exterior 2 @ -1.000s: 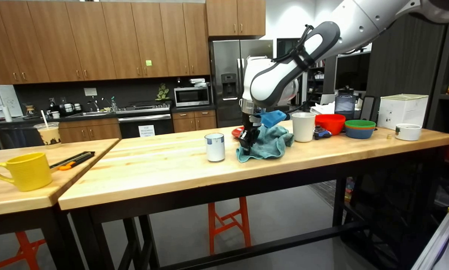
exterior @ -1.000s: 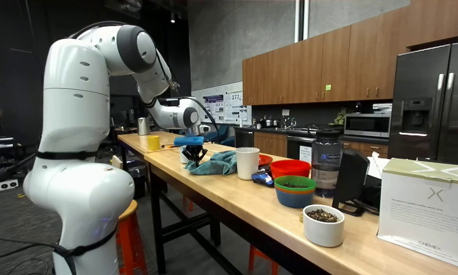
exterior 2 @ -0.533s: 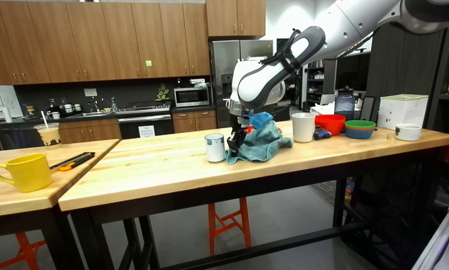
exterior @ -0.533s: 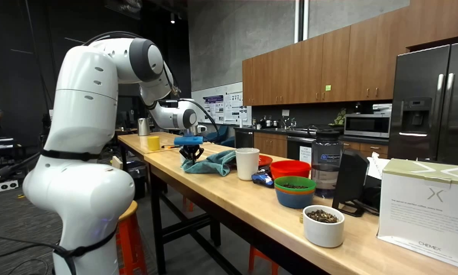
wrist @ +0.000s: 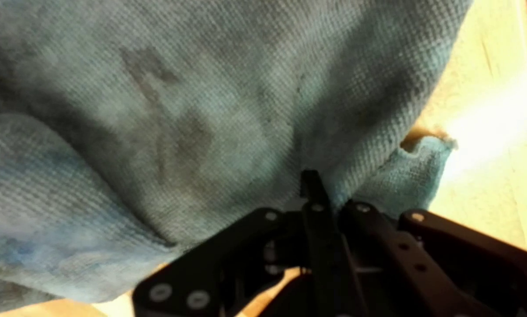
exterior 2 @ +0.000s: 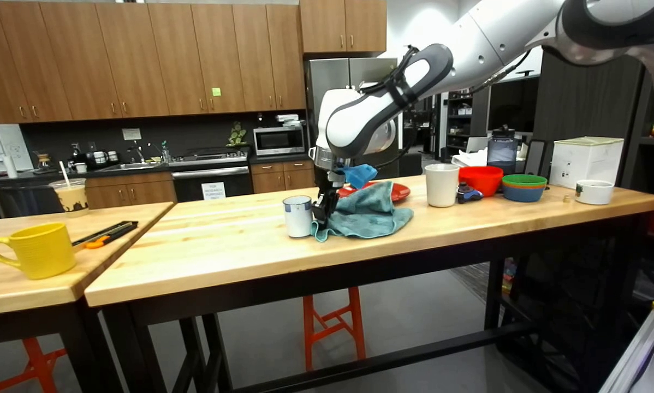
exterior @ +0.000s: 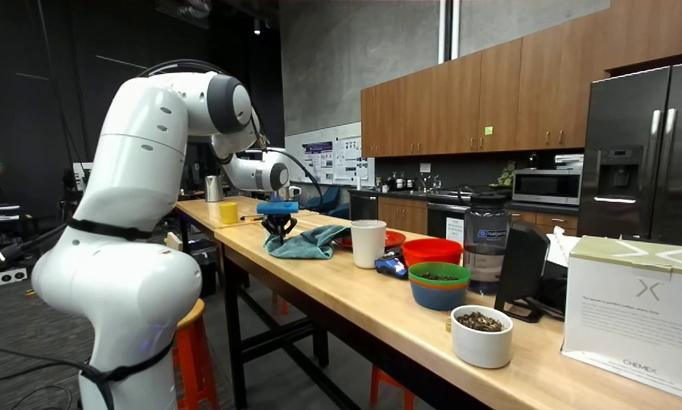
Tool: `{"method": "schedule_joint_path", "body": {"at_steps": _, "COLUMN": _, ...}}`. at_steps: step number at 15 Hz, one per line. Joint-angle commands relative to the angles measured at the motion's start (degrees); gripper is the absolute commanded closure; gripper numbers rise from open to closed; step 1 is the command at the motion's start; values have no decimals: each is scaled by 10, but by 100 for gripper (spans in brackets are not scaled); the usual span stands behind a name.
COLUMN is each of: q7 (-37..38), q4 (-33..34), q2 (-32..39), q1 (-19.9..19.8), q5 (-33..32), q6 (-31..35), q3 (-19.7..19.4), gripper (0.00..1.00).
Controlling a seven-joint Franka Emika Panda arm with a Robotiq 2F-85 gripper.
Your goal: Wipe the table with the blue towel
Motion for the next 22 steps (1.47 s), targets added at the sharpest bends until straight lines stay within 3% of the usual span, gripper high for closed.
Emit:
{"method": "schedule_joint_path", "body": {"at_steps": 1, "q7": -18, "q4": 52, "q2": 55, "q1": 14, "q5": 7, "q6": -15, "q3": 9, "gripper": 99}}
{"method": "schedule_joint_path", "body": {"at_steps": 8, "q7": -28, "q4": 113, "q2": 98, "q1": 27, "q5": 7, "q6": -33, "q3": 12, "gripper": 99}}
{"method": "schedule_joint_path", "body": {"at_steps": 14, "q7": -5, "q4": 84, "q2": 73, "q1": 20, "q5": 0, "q6": -39, "q3": -4, "gripper": 99}}
{"method": "schedule_joint_path", "body": {"at_steps": 15, "q7": 4, "q4": 78, "q2": 67, "q1": 20, "q5": -5, "q6": -44, "q3": -9, "gripper": 70}}
{"method": "schedule_joint_path", "body": {"at_steps": 18, "q7": 24, "q4": 65, "q2": 46, "q1": 17, "q5": -16, "q6": -68, "q3": -25, "gripper": 60}}
{"method": "schedule_joint_path", "body": {"at_steps": 22, "q7": 36, "q4": 54, "q2": 14, "q1": 10, "q5": -32, "q6": -128, "q3": -48, "gripper": 36}}
